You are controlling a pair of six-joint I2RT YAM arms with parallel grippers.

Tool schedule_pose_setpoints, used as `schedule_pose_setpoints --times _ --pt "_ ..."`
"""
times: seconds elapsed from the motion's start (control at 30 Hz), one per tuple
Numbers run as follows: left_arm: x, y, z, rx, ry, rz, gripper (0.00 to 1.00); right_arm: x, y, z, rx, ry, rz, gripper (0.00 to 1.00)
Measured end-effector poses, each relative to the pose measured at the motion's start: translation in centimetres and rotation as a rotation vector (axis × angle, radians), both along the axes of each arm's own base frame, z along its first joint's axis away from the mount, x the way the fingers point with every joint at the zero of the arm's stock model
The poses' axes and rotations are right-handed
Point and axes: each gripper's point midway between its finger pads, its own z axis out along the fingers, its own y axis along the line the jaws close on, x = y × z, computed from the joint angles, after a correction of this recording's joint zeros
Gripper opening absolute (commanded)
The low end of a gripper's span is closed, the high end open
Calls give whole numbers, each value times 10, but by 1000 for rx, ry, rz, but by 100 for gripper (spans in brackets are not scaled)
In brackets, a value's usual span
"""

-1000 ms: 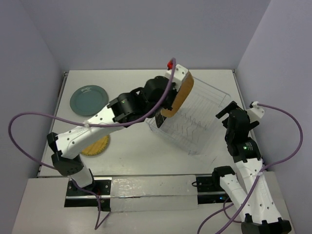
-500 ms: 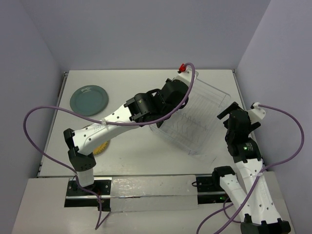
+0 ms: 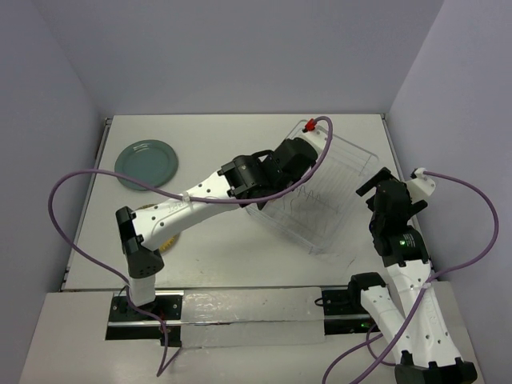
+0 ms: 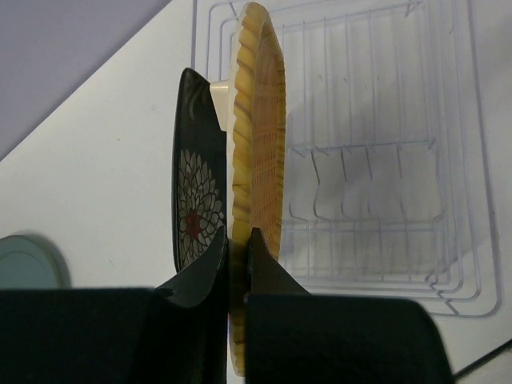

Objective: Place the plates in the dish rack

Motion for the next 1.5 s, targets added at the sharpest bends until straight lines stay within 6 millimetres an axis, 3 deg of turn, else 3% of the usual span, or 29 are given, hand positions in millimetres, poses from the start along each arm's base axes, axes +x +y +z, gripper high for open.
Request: schedule_pose_setpoints --times 0.37,0.67,1.03,1.5 --pt "22 4 -32 49 63 14 0 0 0 -3 -2 12 -1 99" --pt "22 0 -40 59 83 -14 0 1 0 -4 -2 20 -1 99" --pt "30 -8 -81 136 127 -9 0 1 0 -4 -2 21 0 99" --pt "38 -19 -99 143 177 27 0 2 0 -6 -3 28 0 100"
